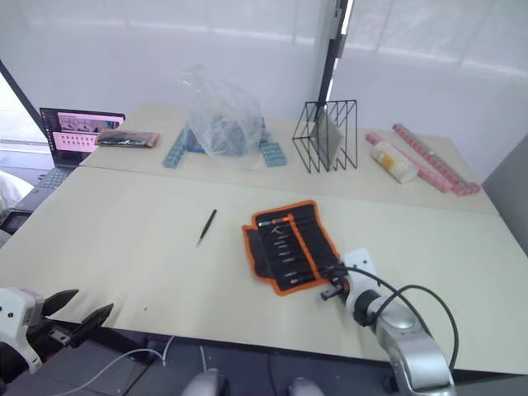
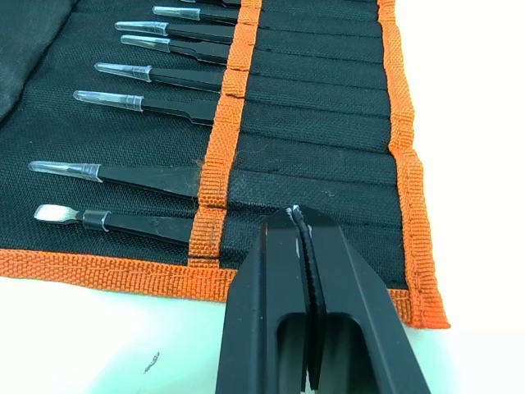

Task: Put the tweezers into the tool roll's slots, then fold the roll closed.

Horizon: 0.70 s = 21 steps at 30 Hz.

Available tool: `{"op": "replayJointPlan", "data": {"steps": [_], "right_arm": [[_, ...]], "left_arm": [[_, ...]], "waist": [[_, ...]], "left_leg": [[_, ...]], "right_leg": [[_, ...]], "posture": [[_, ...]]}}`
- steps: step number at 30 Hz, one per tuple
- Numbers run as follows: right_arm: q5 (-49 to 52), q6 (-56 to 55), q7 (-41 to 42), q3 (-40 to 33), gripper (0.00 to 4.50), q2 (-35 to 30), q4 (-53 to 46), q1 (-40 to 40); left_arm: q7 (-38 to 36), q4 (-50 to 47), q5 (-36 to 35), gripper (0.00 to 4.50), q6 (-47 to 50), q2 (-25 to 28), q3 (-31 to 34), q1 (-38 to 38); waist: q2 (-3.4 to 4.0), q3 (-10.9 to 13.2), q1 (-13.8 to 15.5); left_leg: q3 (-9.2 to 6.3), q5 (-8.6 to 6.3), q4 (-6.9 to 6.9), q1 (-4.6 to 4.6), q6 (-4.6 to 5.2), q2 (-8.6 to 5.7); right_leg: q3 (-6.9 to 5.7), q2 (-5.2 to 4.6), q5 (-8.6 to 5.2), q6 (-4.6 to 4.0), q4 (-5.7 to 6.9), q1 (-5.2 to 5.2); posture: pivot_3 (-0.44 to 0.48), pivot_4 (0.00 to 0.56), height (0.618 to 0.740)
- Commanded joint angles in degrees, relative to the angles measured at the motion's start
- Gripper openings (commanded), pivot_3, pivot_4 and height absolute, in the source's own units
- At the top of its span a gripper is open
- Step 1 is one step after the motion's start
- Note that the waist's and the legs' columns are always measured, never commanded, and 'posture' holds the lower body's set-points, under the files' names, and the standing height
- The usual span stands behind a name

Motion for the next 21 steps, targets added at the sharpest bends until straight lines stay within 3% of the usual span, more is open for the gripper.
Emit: {"op": "replayJointPlan", "data": {"steps": [1,7,12,21], "right_arm": [[-0.8,3.4,0.5,2.2,0.0,-0.7,5.5,3.3],[-1.0,3.1,0.5,2.3,0.0,-0.5,6.0,3.0],[-1.1,2.9,0.3,2.3,0.0,-0.1,6.4,2.7],[-1.3,2.9,-0.5,2.7,0.0,0.9,6.9,1.1]], "left_arm": [[0.8,-1.2,-0.9,4.45,-1.2,1.1,0.1,-0.3],[2.0,-0.5,0.0,4.45,-1.3,2.4,-2.6,-1.8],[4.6,1.3,2.7,4.45,-1.0,3.4,-8.7,-6.2],[12.9,9.6,8.2,4.45,3.8,0.4,-25.2,-24.5]], "waist": [[0.0,0.0,0.0],[0.0,0.0,-0.1],[0.0,0.0,0.0],[0.0,0.0,-0.3]], "left_leg": [[0.0,0.01,0.0,0.0,0.02,0.0],[0.01,0.08,0.0,0.01,0.15,0.01],[0.02,0.09,-0.01,0.06,0.15,-0.01],[0.04,0.18,0.0,0.17,0.3,-0.08]], "right_leg": [[-0.01,0.01,0.0,0.0,0.0,0.0],[-0.06,0.09,0.1,0.18,0.0,0.0],[-0.08,0.13,0.13,0.23,0.03,0.03],[-0.12,0.36,0.2,0.37,0.09,0.09]], "posture": [[0.0,0.15,0.689],[0.0,0.15,0.689],[0.0,0.15,0.689],[0.0,0.15,0.689]]}}
